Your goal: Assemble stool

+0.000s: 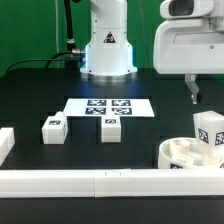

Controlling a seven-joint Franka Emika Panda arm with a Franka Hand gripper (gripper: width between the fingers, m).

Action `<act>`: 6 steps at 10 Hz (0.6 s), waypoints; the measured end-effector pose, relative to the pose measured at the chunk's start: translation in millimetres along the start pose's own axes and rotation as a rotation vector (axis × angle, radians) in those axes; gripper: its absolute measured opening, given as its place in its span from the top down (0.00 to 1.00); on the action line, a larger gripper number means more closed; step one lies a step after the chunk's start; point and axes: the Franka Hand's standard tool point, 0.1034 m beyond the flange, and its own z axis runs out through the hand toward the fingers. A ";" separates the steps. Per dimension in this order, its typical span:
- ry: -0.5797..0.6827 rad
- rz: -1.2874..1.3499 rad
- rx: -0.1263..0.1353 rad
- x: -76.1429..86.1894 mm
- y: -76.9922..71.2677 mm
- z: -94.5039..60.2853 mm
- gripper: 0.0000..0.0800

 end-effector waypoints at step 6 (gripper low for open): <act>0.001 -0.595 -0.071 -1.2 1.0 6.9 0.19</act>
Offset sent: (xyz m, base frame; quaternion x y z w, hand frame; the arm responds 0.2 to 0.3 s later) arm 0.0000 0.0000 0.0000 0.0000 0.0000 -0.1296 0.9916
